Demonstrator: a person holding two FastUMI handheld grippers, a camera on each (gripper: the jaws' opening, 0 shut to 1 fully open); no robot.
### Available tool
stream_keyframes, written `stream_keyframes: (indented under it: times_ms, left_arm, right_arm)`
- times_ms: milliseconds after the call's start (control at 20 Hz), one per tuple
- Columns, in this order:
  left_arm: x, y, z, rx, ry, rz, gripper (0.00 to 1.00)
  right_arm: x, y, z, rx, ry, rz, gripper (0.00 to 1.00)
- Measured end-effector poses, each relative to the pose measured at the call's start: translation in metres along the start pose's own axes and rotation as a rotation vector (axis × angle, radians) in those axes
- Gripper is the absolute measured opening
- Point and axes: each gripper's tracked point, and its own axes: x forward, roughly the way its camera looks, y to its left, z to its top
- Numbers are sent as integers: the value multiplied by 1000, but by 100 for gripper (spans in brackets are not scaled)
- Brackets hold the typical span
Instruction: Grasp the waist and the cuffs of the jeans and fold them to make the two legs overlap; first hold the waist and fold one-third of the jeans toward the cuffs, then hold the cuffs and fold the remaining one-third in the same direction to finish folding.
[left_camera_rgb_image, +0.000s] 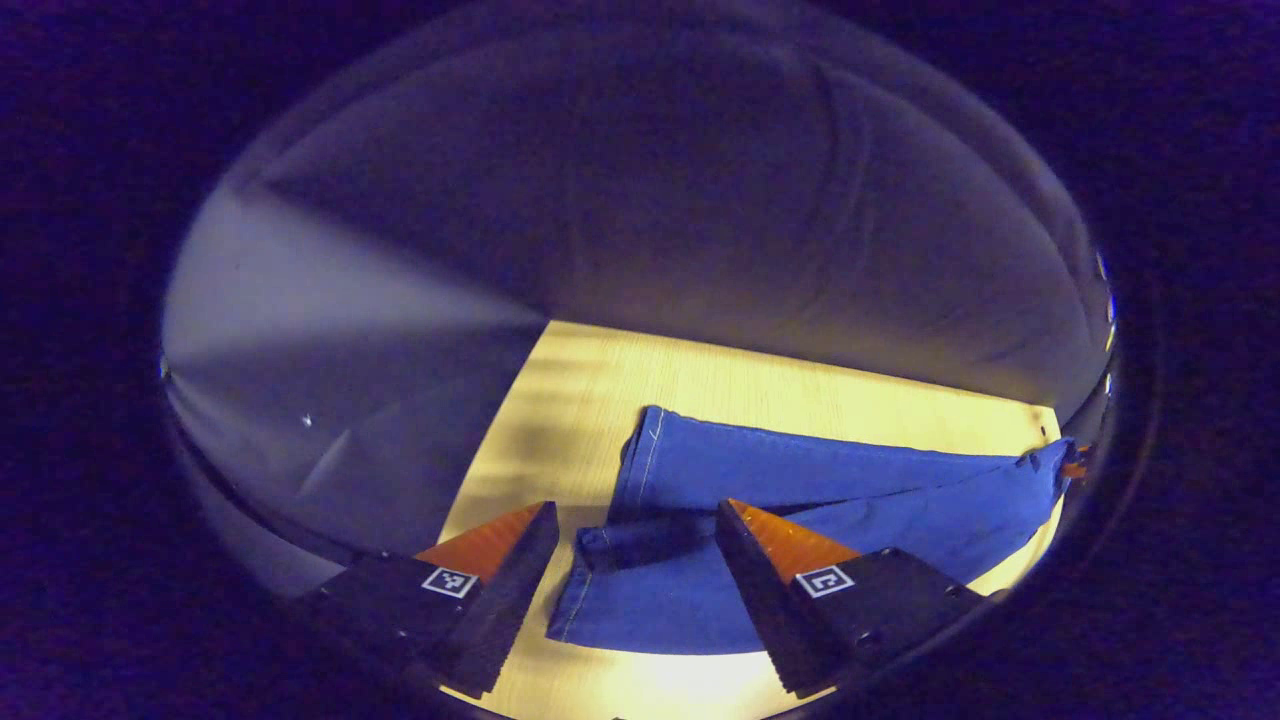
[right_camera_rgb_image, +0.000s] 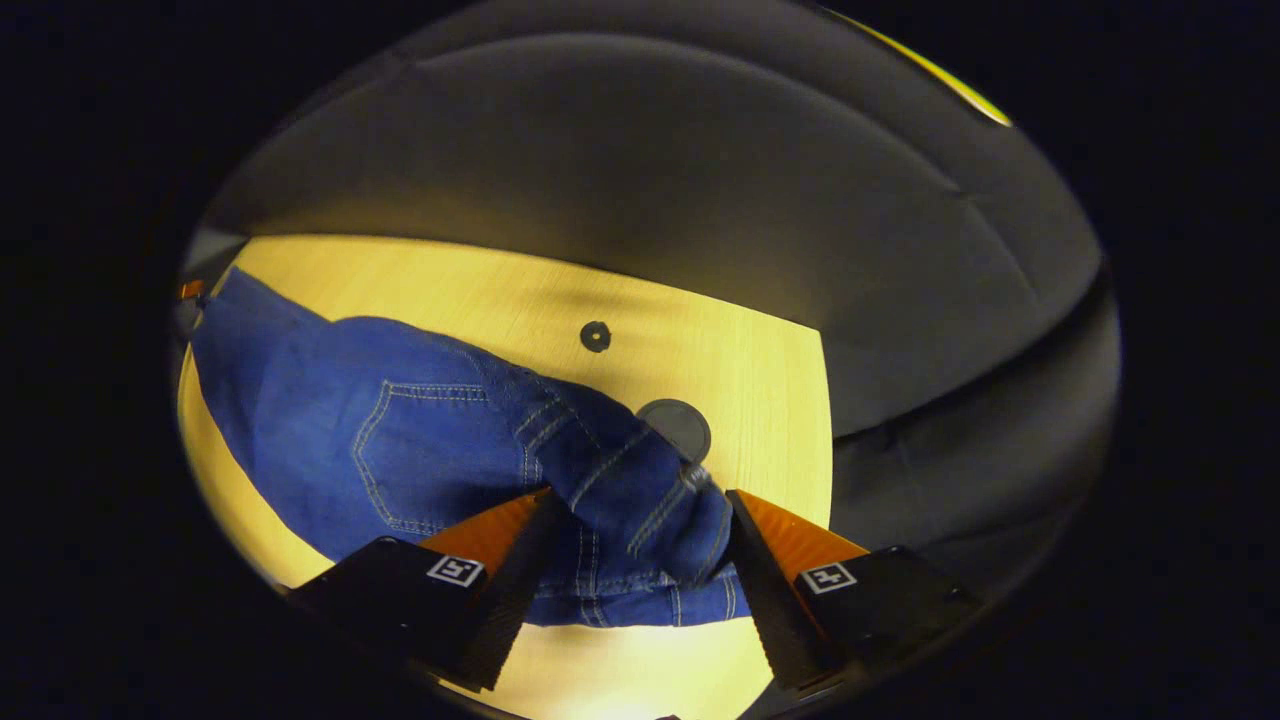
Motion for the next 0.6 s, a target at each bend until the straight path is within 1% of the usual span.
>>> stream_keyframes:
  times_ms: [150,250,300,400,500,600]
  left_arm:
    - [-48,-11,20,97,-147,39,99]
    - [-81,-29,19,122,-223,50,99]
    - [-95,-33,15,122,-254,44,99]
    - [-127,-43,8,111,-291,21,99]
    - [-148,-68,-3,105,-316,-14,99]
    - [-172,-90,-18,106,-330,-36,99]
  right_arm:
    - [-29,-13,-13,157,-97,-48,98]
    - [-54,-26,-23,283,-172,-100,98]
    - [-65,-33,-27,336,-214,-133,98]
    - [-80,-40,-39,410,-259,-164,98]
    - [-80,-37,-50,470,-270,-170,98]
    - [-72,-30,-59,558,-278,-162,99]
